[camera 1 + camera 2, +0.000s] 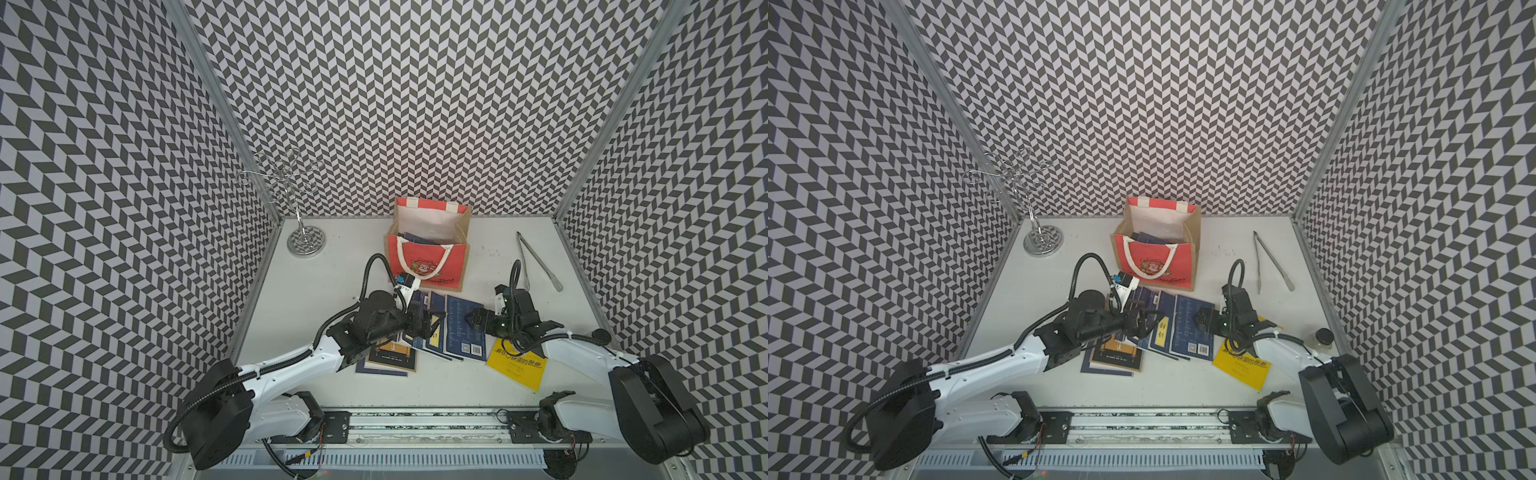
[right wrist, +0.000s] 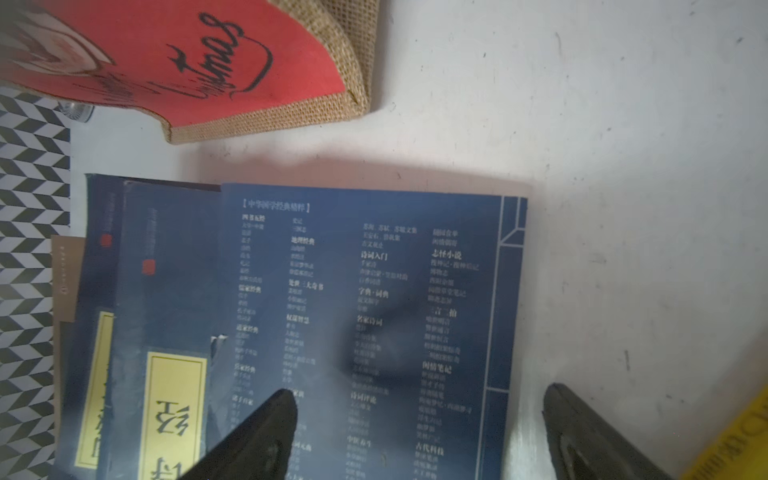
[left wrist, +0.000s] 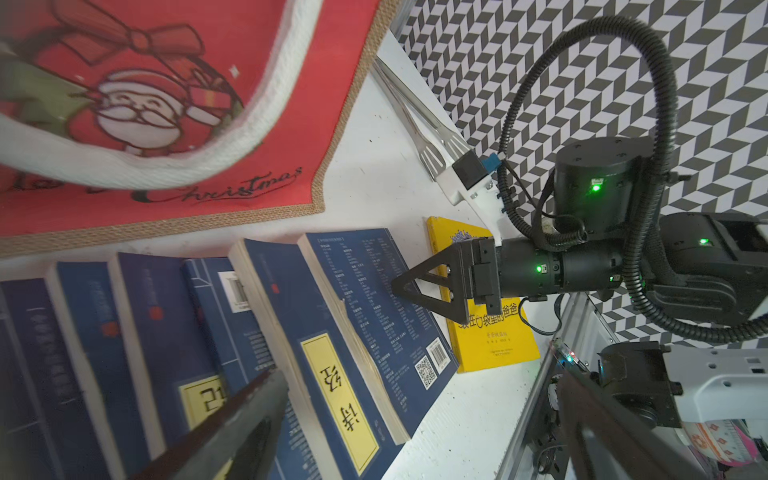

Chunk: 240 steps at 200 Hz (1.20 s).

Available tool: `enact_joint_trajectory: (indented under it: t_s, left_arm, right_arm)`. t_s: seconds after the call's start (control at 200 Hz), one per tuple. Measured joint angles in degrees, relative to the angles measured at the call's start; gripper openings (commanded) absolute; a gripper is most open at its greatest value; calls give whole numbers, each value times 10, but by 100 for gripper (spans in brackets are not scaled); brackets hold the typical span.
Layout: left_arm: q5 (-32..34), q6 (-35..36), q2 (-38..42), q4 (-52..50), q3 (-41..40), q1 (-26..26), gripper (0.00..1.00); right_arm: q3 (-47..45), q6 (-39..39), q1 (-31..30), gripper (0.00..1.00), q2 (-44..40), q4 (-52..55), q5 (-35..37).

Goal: Put the books into the canvas bag
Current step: Pick up the book from the book.

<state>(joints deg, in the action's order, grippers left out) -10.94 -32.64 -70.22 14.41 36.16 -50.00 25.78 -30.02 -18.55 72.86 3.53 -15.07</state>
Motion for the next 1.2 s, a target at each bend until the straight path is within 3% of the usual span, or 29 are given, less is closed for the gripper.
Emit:
enact_joint_trajectory:
  t_s: [0.25,0.486,0.736,1.202]
  left_arm:
    - [-19,-34,-47,46,0,-9,99]
    - [-52,-48,-45,55,-17,28,99]
    - [-101,-58,-33,55,-55,74,97]
    - [-160,-45,-80,49,-40,86,95]
  right_arm:
    - [-36,17,-16,92,16,-109,-66]
    - [-41,19,-70,92,46,-169,-102]
    - [-41,20,-107,90,49,-177,-93]
    - [-51,37,-128,89,16,-198,-77]
